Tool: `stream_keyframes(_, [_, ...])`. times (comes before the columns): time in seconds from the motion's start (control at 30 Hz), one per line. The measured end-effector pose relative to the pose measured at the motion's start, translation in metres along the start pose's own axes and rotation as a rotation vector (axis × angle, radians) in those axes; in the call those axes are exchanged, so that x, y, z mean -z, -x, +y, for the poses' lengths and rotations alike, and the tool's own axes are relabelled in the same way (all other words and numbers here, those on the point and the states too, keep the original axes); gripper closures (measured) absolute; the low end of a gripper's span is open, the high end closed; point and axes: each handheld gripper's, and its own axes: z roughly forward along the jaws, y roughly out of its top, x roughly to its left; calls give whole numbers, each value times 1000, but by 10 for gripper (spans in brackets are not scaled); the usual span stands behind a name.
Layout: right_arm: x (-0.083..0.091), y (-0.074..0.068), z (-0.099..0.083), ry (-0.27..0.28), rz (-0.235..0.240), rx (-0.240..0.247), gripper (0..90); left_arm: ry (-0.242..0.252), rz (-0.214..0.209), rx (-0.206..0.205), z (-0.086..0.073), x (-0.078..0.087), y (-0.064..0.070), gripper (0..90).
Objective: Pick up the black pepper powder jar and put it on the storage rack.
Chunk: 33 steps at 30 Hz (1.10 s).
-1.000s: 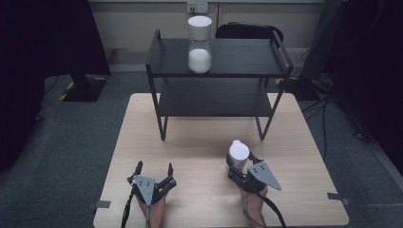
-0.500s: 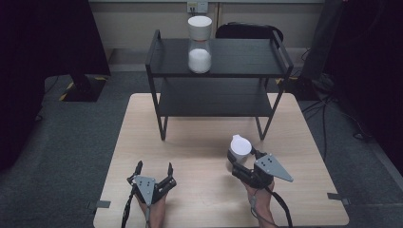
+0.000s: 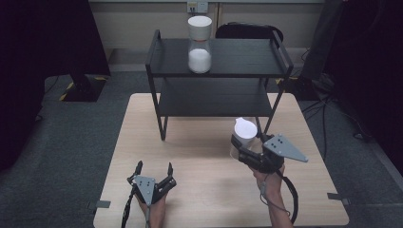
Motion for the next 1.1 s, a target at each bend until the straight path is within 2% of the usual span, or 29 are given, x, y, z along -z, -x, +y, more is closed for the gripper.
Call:
stream_keyframes(0.2, [-10,11,27,15,26,39,304,0,1,0,0,0,0,10])
stream_keyframes(0.57, [-32,32,79,31,56,43,304,0,3,0,0,0,1,10])
stream_keyframes(0.73, [-45,40,108,33,54,46,304,0,4,0,0,0,1,10])
stream_keyframes(0.87, [-55,47,128,48,57,27,304,0,4,0,0,0,1,10])
stream_keyframes(1.1, [-77,47,161,62,19,18,304,0,6,0,0,0,1,11])
